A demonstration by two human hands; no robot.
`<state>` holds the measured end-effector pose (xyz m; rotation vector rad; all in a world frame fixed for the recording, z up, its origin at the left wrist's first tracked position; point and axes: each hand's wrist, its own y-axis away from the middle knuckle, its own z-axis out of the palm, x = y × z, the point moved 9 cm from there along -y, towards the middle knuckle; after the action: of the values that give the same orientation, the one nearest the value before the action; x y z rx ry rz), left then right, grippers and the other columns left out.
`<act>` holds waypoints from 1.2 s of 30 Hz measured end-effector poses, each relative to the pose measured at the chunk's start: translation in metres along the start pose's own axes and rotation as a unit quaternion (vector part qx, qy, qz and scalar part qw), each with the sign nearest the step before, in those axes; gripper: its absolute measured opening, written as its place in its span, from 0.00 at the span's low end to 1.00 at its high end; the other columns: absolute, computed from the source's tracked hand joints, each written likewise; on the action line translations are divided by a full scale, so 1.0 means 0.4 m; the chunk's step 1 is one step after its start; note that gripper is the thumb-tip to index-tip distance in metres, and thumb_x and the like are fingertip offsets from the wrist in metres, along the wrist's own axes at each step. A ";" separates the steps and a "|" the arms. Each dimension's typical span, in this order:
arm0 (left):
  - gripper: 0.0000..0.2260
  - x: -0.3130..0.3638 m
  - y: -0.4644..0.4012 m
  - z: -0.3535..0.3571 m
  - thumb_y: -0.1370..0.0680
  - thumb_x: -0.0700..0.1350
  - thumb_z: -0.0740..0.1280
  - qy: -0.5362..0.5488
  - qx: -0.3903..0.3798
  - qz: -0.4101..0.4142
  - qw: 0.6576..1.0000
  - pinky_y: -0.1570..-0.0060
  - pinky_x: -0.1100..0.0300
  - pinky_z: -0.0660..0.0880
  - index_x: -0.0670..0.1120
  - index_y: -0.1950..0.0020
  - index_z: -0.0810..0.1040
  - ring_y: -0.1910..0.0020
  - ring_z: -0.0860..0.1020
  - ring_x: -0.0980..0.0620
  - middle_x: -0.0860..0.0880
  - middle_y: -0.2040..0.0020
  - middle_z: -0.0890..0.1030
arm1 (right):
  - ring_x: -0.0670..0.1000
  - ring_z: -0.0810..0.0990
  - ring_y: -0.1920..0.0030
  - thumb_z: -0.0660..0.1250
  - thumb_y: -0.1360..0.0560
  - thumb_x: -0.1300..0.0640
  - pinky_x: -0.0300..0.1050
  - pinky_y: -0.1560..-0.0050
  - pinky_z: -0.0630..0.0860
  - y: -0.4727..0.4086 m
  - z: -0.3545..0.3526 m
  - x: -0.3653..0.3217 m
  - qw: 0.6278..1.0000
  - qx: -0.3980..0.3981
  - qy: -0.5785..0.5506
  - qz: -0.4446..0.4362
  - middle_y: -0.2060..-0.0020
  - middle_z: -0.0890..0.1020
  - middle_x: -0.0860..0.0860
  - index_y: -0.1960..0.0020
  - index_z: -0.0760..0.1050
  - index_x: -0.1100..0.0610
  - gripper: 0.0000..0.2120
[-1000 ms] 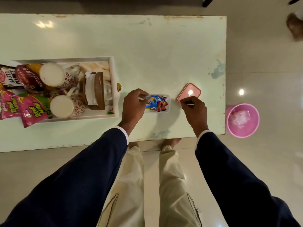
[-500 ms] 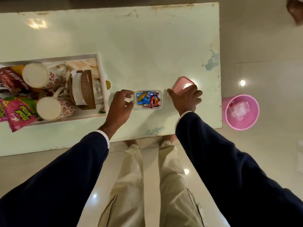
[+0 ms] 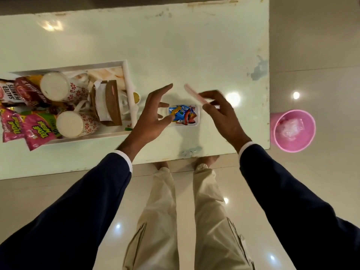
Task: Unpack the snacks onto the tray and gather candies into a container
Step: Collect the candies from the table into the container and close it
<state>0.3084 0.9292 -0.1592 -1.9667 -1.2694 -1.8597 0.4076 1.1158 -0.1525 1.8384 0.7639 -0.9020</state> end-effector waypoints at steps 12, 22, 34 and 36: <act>0.08 -0.123 0.029 -0.035 0.20 0.43 0.71 -0.034 0.085 -0.161 0.983 0.68 0.68 0.72 0.44 0.42 0.79 0.63 0.85 0.51 0.50 0.59 0.81 | 0.50 0.82 0.59 0.71 0.22 0.56 0.40 0.64 0.80 0.017 0.083 0.038 0.990 0.087 0.031 0.107 0.57 0.81 0.50 0.44 0.72 0.54 0.11; 0.16 -0.129 -0.023 0.009 0.22 0.39 0.72 -0.125 0.081 -0.132 0.980 0.59 0.61 0.80 0.49 0.36 0.76 0.62 0.84 0.50 0.45 0.56 0.82 | 0.47 0.79 0.59 0.71 0.23 0.56 0.38 0.65 0.71 -0.006 0.044 0.089 0.974 0.114 0.119 0.152 0.59 0.79 0.46 0.40 0.72 0.55 0.14; 0.17 -0.129 -0.062 0.017 0.23 0.36 0.72 -0.159 0.052 -0.145 0.975 0.53 0.46 0.82 0.44 0.36 0.76 0.57 0.84 0.42 0.44 0.56 0.82 | 0.55 0.85 0.57 0.72 0.26 0.59 0.51 0.52 0.82 -0.062 0.034 0.118 0.967 0.098 0.141 0.189 0.58 0.85 0.50 0.56 0.79 0.54 0.02; 0.15 -0.138 -0.067 0.027 0.22 0.36 0.70 -0.160 0.031 -0.164 0.973 0.62 0.57 0.80 0.44 0.36 0.75 0.58 0.84 0.42 0.43 0.54 0.83 | 0.58 0.86 0.55 0.72 0.26 0.60 0.57 0.49 0.83 -0.072 0.038 0.132 0.966 0.076 0.107 0.221 0.56 0.86 0.54 0.52 0.80 0.57 0.03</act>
<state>0.3062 0.9275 -0.2214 -2.1978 -1.8198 -1.6438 0.4091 1.1195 -0.2144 2.1524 0.3901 -0.4881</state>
